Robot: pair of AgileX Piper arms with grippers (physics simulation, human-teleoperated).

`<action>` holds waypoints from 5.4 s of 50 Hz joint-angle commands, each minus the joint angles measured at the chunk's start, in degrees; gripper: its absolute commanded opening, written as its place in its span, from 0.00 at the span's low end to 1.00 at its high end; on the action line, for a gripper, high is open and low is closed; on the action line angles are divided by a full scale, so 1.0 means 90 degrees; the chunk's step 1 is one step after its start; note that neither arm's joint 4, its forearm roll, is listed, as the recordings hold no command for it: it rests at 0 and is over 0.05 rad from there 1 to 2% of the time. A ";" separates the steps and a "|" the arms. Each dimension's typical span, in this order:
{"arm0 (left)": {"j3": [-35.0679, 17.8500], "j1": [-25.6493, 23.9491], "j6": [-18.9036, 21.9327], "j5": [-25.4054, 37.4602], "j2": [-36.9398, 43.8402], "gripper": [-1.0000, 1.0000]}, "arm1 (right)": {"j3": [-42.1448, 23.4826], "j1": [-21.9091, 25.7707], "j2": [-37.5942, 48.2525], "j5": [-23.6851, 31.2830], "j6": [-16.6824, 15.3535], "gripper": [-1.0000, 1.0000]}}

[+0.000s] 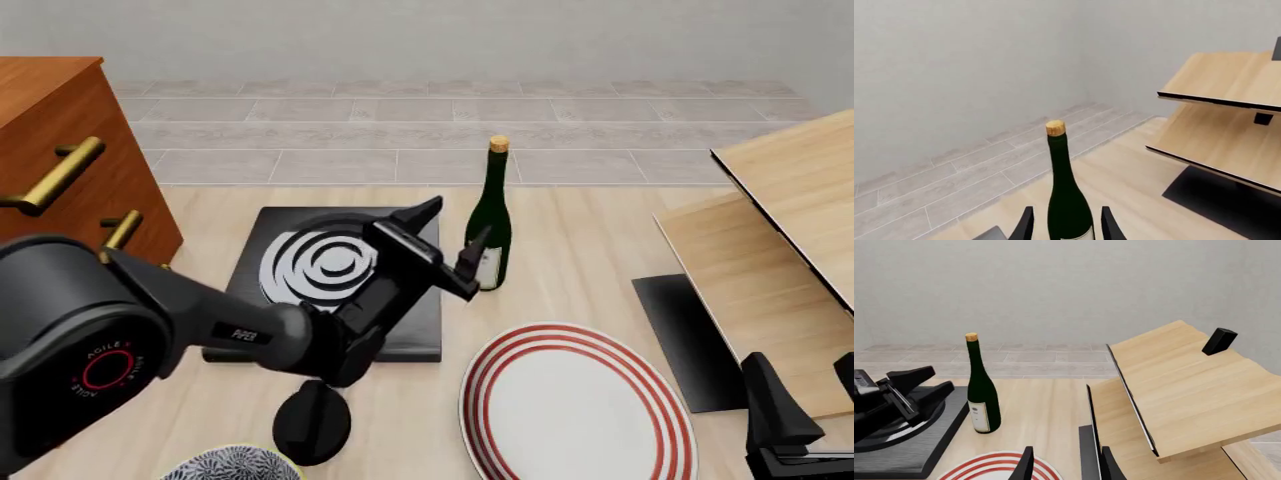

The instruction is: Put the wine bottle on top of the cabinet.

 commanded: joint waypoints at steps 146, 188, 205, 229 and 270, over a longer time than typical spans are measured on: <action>-0.3297 0.0098 -0.0401 0.0460 0.2587 1.00 | -0.0021 0.0020 -0.0007 0.0026 0.0000 1.00; -0.2233 0.0029 -0.0556 -0.0120 0.1552 0.00 | -0.0009 0.0018 -0.0005 0.0012 0.0003 1.00; -0.1233 -0.0051 -0.0441 -0.0294 0.0528 0.00 | 0.0003 0.0018 -0.0002 -0.0003 0.0003 1.00; -0.0148 0.0027 -0.0075 -0.0344 -0.0445 0.00 | 0.0003 0.0019 -0.0001 -0.0002 0.0002 1.00; 0.2439 0.0174 -0.0005 0.0084 -0.3440 0.00 | 0.0003 0.0019 -0.0001 -0.0002 0.0003 1.00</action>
